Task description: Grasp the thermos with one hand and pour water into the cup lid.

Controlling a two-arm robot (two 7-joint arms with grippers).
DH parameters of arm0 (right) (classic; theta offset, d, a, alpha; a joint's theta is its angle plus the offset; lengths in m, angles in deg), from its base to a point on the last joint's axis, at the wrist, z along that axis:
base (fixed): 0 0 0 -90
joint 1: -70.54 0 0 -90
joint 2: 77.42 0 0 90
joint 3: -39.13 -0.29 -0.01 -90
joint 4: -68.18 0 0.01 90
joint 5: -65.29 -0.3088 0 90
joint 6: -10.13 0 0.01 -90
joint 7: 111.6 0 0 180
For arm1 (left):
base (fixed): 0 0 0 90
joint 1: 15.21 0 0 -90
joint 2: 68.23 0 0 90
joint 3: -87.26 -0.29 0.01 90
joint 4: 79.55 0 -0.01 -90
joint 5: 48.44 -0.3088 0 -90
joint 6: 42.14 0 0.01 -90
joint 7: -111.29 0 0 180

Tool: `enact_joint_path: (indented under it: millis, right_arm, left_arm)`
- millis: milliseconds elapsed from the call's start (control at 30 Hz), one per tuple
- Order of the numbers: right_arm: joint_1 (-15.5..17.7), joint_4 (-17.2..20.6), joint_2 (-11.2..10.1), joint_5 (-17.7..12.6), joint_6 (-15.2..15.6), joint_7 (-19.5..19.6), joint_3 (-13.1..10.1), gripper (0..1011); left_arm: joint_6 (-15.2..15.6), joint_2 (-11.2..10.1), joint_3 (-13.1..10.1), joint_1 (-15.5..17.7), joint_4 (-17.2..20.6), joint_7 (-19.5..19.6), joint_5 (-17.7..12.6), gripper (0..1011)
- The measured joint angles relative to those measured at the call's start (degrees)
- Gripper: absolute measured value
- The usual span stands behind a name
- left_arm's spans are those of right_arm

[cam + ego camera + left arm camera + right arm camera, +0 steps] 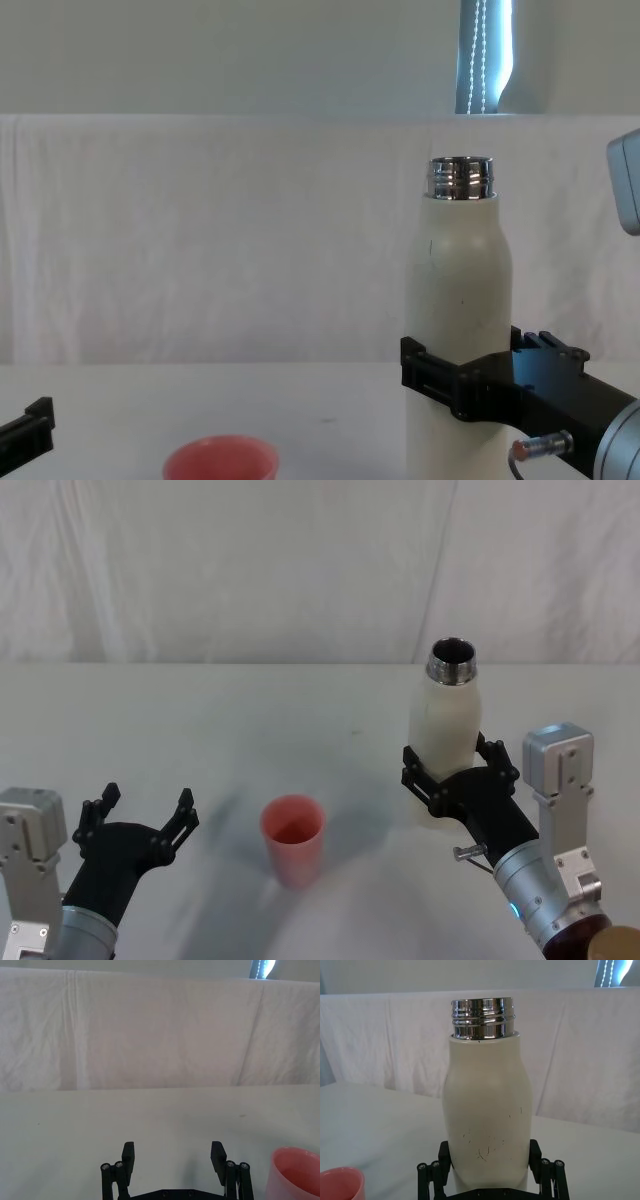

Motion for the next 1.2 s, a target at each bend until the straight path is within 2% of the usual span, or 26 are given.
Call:
enact_joint_path:
  millis: [1200]
  right_arm:
    - [-0.02,-0.03,0.00,0.00,0.00,0.01,0.00,951]
  left_arm:
    - [0.00,0.00,0.00,0.00,0.00,0.00,0.00,1001]
